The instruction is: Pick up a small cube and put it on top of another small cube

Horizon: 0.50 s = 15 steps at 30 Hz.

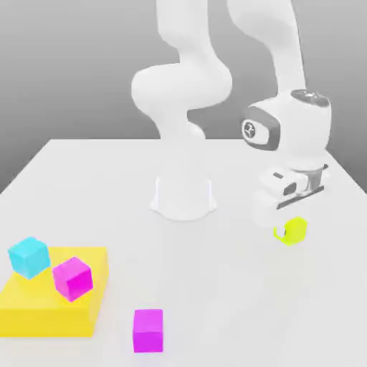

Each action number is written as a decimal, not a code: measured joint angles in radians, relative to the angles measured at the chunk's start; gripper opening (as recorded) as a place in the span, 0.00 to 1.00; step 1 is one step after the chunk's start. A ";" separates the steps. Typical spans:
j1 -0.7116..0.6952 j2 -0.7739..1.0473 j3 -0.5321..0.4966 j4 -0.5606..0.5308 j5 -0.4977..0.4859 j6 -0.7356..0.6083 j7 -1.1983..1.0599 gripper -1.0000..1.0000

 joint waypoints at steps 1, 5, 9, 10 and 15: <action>-0.027 -0.007 -0.025 0.016 -0.009 -0.022 -0.022 0.00; -0.133 -0.027 -0.141 0.088 -0.041 -0.111 -0.121 0.00; -0.245 -0.044 -0.263 0.160 -0.073 -0.200 -0.223 0.00; -0.273 -0.049 -0.293 0.178 -0.080 -0.222 -0.248 0.00; -0.415 -0.068 -0.446 0.269 -0.118 -0.332 -0.376 0.00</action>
